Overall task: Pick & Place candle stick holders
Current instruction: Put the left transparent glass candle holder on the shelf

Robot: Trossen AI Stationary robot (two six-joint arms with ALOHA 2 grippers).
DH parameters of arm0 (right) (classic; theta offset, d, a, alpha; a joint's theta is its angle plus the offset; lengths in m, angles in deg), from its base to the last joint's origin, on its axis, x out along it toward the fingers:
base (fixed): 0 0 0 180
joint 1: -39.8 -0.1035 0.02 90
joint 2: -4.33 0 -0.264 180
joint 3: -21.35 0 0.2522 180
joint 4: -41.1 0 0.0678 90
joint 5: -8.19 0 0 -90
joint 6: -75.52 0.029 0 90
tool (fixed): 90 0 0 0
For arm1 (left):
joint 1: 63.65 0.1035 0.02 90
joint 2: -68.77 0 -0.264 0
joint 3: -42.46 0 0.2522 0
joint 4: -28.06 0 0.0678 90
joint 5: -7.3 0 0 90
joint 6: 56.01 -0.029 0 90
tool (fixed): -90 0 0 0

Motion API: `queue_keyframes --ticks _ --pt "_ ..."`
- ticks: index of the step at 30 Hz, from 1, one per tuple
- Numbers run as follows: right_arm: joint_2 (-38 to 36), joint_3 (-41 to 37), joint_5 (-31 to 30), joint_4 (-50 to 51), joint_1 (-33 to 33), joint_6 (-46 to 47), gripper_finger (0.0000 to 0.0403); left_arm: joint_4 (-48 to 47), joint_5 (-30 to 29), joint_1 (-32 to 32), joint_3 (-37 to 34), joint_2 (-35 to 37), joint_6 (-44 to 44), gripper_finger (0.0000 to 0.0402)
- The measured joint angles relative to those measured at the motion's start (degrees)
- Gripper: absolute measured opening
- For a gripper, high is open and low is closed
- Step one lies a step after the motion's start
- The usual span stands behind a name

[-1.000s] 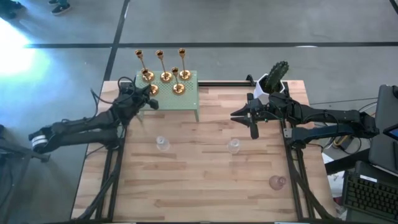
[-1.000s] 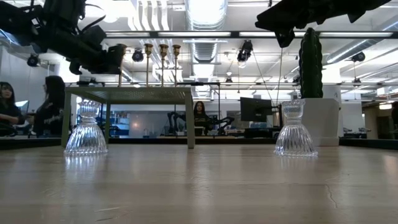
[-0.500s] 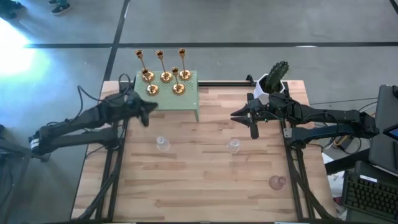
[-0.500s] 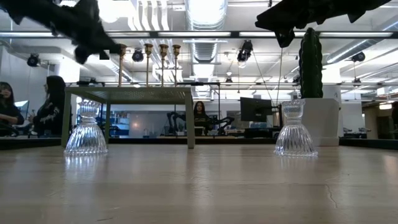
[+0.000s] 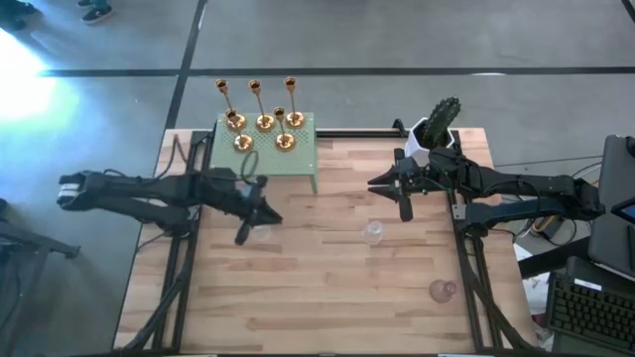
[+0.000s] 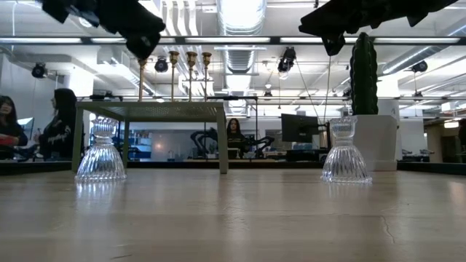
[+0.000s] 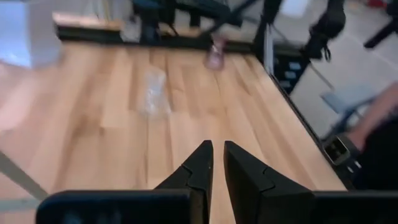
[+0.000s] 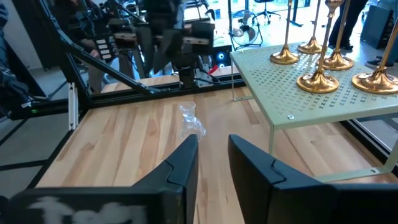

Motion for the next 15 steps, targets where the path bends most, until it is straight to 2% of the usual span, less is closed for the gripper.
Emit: queue_keyframes --ticks 3,8,15 --pt "0.0 0.0 0.0 0.0 0.0 0.0 0.0089 -8.7 -2.1 -2.1 4.8 -2.5 0.8 0.0039" --pt "0.0 0.0 0.0 0.0 0.0 0.0 0.0090 -27.7 -13.8 -6.8 9.7 -3.3 8.5 0.0030" --pt "0.0 0.0 0.0 0.0 0.0 0.0 0.0077 -35.8 -28.2 -18.0 7.5 1.0 29.2 0.0013"
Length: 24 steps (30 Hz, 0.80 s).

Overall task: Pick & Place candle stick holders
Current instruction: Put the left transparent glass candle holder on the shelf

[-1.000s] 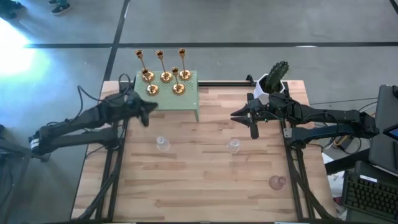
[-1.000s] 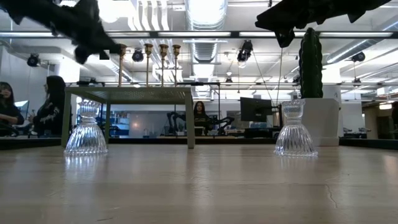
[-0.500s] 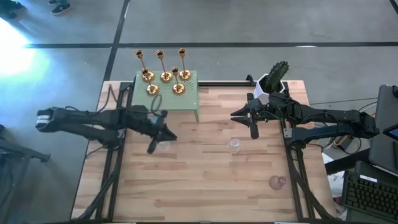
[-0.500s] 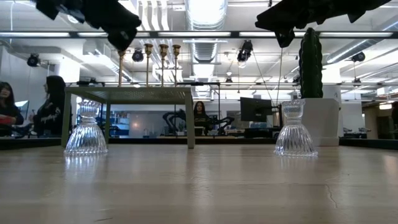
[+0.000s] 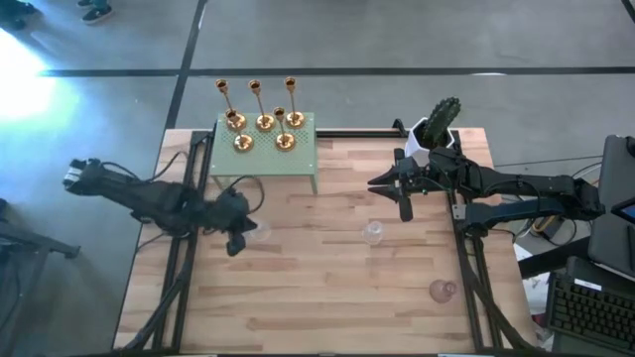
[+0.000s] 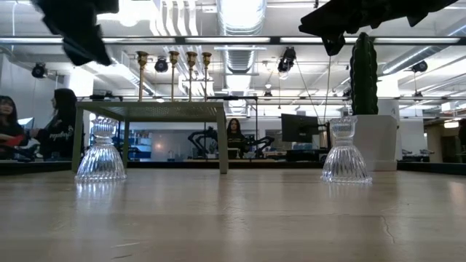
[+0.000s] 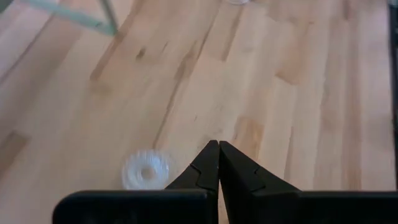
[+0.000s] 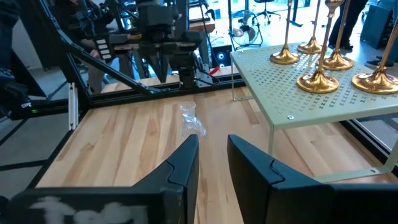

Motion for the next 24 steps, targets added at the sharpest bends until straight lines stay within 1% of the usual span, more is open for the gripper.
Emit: queue_keyframes --ticks 2,6,9,14,17,20,24 --pt "0.0 0.0 0.0 0.0 0.0 0.0 0.0073 -0.1 -4.8 -3.9 -1.9 1.0 5.9 0.0009" --pt "0.0 0.0 0.0 0.0 0.0 0.0 0.0068 -0.3 -10.1 -10.4 -5.9 1.3 17.0 0.0007" --pt "0.0 0.0 0.0 0.0 0.0 0.0 0.0071 0.8 -14.4 -14.0 -9.0 0.7 21.0 0.0010" --pt "0.0 0.0 0.0 0.0 0.0 0.0 0.0080 1.9 -14.7 -15.6 -13.5 -0.9 25.4 0.0023" --pt "0.0 0.0 0.0 0.0 0.0 0.0 0.0084 3.9 -14.8 -15.6 -16.4 -1.5 25.5 0.0037" --pt "0.0 0.0 0.0 0.0 0.0 0.0 0.0088 6.7 -15.5 -15.6 -19.4 -1.5 25.6 0.0062" --pt "0.0 0.0 0.0 0.0 0.0 0.0 0.0091 10.7 -16.4 -15.6 -23.1 -1.5 27.4 0.0107"
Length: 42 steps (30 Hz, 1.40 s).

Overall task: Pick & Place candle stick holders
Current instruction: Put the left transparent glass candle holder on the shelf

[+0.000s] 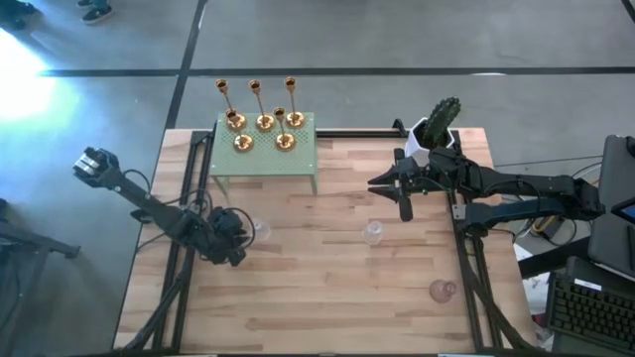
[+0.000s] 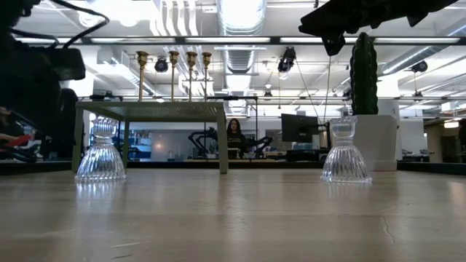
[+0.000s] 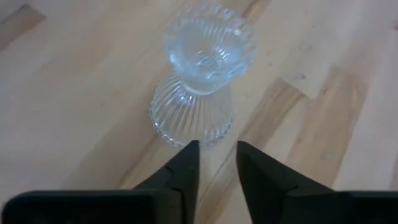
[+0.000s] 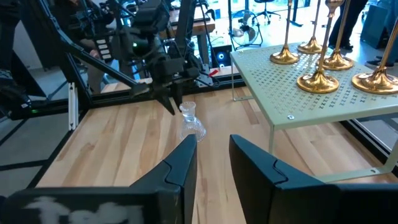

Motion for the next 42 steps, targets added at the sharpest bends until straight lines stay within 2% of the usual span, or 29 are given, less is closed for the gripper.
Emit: queue_keyframes --ticks 10,17,25,35,42 --pt "0.0 0.0 0.0 0.0 0.0 0.0 0.0075 12.9 -3.3 0.0 -6.1 0.0 -1.2 0.0222" --pt "0.0 0.0 0.0 0.0 0.0 0.0 0.0069 14.7 -7.4 0.0 -9.1 0.0 -2.2 0.0275" --pt "0.0 0.0 0.0 0.0 0.0 0.0 0.0082 22.1 -13.9 0.0 -12.3 0.0 -2.9 0.0287" --pt "0.0 0.0 0.0 0.0 0.0 0.0 0.0091 33.2 -17.0 0.0 -16.3 0.0 -9.1 0.0287" --pt "0.0 0.0 0.0 0.0 0.0 0.0 0.0079 39.7 -17.3 0.1 -19.4 0.0 -12.0 0.0287"
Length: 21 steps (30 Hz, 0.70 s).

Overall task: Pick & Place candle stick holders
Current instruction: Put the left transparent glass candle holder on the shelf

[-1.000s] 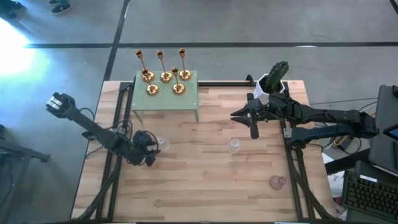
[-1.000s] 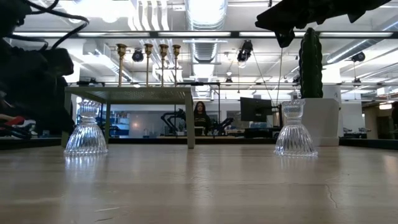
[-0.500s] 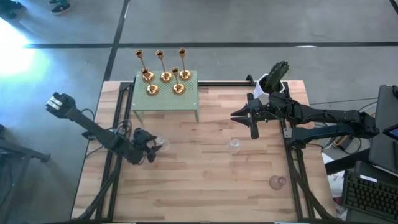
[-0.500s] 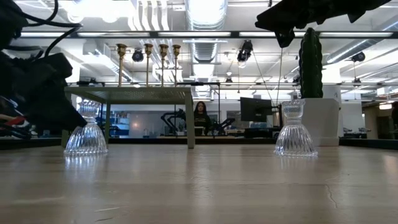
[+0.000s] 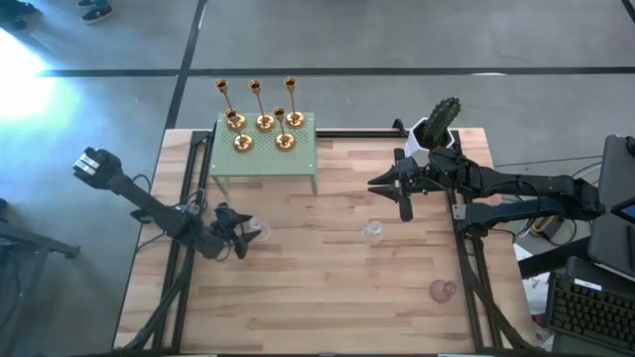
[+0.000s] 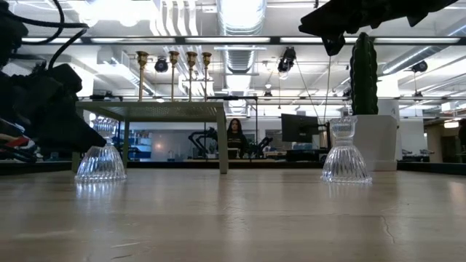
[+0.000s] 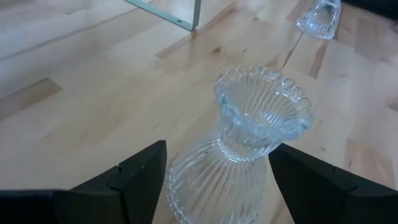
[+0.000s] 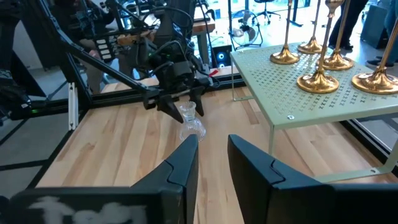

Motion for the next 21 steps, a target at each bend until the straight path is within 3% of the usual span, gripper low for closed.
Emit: queue_keyframes --ticks 5,16,21 --pt "0.0 0.0 0.0 0.0 0.0 0.0 0.0069 5.6 -1.0 0.0 -1.7 0.0 -3.4 0.0287" --pt "0.0 0.0 0.0 0.0 0.0 0.0 0.0081 7.6 -0.3 0.9 -1.9 0.0 -8.2 0.0285" --pt "0.0 0.0 0.0 0.0 0.0 0.0 0.0088 7.4 2.0 2.3 -1.9 0.0 -8.4 0.0258"
